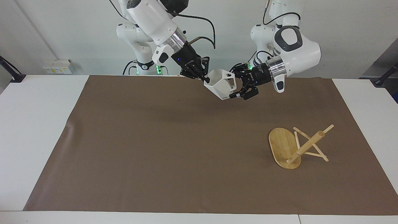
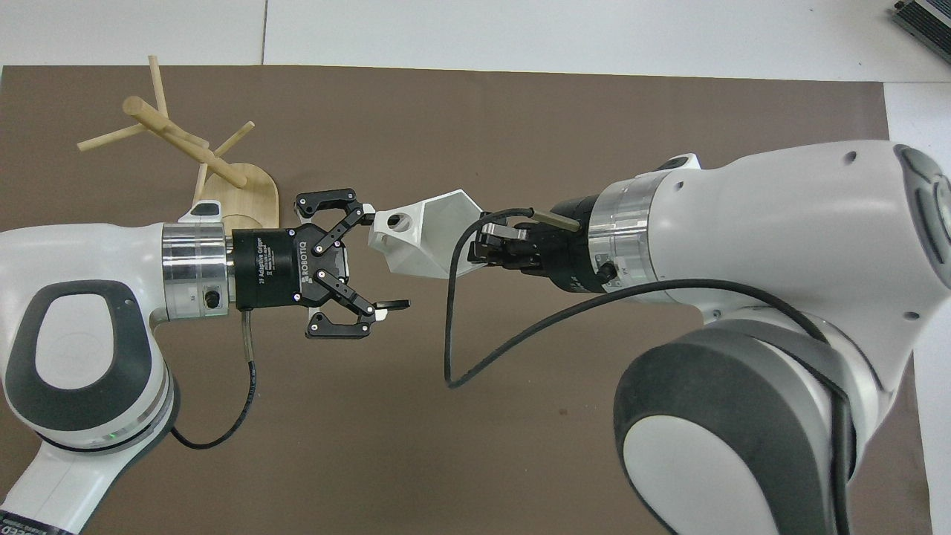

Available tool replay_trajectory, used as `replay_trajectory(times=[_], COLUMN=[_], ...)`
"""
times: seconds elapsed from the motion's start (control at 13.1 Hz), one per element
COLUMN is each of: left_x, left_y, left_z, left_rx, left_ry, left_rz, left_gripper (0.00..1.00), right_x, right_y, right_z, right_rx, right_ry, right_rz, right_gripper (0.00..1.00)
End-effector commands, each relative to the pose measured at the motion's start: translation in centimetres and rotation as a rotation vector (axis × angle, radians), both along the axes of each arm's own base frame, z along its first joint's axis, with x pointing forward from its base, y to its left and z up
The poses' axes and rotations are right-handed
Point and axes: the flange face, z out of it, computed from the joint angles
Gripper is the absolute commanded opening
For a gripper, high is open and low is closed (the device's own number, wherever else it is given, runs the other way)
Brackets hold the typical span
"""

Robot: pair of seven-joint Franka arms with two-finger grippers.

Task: Hang cup on rack
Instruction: 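Close the left gripper on the cup and release the right gripper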

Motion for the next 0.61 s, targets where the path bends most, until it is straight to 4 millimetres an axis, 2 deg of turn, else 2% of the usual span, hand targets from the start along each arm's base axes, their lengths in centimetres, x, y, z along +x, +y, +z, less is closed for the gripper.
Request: replay_trajectory(times=[0.0,0.53], left_x=[-0.5,1.2], left_y=[-0.8,0.1], left_z=[-0.5,-0.5], left_rx=[-0.022,-0.052], left_ry=[-0.002,0.001], left_rz=[-0.013,0.065], left_gripper=[1.0,1.0], right_x=[-0.4,-0.4], right_y=[0.6,0.6], right_z=[0.2,0.2], right_rx=[0.031,0.031], right_ry=[-0.003,-0.003], right_rz=[-0.028,-0.028], right_gripper=[0.0,0.0])
